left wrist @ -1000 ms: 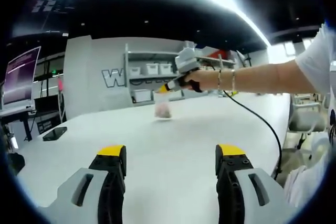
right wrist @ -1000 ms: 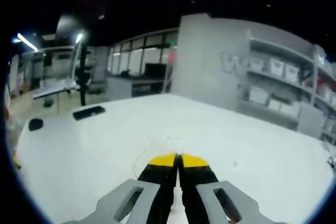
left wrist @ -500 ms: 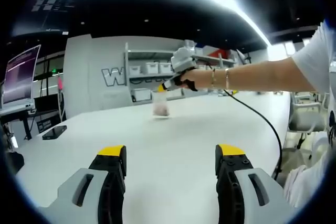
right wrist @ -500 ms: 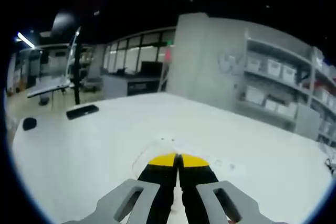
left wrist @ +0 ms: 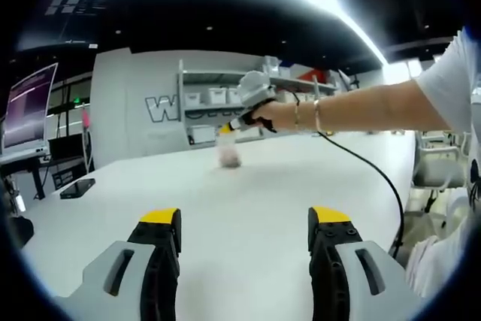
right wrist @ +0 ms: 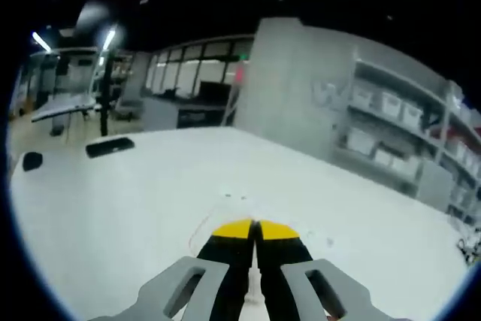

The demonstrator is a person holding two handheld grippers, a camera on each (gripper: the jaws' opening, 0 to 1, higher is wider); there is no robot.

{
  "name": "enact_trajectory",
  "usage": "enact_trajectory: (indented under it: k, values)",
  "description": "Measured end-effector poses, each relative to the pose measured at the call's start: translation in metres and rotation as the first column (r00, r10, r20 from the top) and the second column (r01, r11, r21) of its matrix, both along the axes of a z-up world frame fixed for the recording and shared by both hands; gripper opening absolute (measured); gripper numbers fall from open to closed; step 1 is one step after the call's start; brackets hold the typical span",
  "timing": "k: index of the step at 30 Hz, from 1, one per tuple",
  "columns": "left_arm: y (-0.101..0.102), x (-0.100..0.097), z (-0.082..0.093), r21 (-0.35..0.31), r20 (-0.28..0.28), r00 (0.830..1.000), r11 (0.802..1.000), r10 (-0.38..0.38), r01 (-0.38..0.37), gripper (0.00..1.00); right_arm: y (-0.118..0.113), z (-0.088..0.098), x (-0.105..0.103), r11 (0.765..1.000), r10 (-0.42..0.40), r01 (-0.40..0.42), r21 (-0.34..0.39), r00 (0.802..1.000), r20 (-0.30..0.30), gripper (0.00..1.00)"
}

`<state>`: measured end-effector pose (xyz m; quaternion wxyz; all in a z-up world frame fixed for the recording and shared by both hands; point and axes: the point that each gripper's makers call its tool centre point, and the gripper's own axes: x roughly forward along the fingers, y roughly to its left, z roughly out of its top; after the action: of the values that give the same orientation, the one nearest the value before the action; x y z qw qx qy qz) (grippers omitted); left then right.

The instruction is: Open the resealable bag by pulling the two sides of the seal apart until the entire bag opening is separated and visibly accessible.

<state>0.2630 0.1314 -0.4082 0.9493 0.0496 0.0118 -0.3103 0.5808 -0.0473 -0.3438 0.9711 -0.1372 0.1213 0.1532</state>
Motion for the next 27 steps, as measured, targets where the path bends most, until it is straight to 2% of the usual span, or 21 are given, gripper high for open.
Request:
enact_trajectory:
  k: [4,8,14,27]
  values:
    - [0.001,0.001,0.000,0.000,0.000,1.000,1.000,0.004,-0.004,0.68,0.013,-0.008,-0.004,1.000,0.027,-0.027,-0.002,1.000,-0.005,0.00]
    - [0.002,0.001,0.000,-0.001,0.001,1.000,1.000,0.006,-0.006,0.68,0.026,-0.024,-0.009,0.998,0.060,-0.059,0.023,0.997,-0.038,0.00]
    - [0.003,0.001,0.002,-0.001,0.006,1.000,1.000,0.005,-0.005,0.68,0.038,-0.042,-0.012,0.996,0.085,-0.084,0.018,0.994,-0.067,0.00]
    - [0.005,0.002,0.001,0.002,0.006,1.000,1.000,0.013,-0.013,0.68,0.061,-0.059,-0.025,0.987,0.158,-0.159,-0.005,0.983,-0.097,0.01]
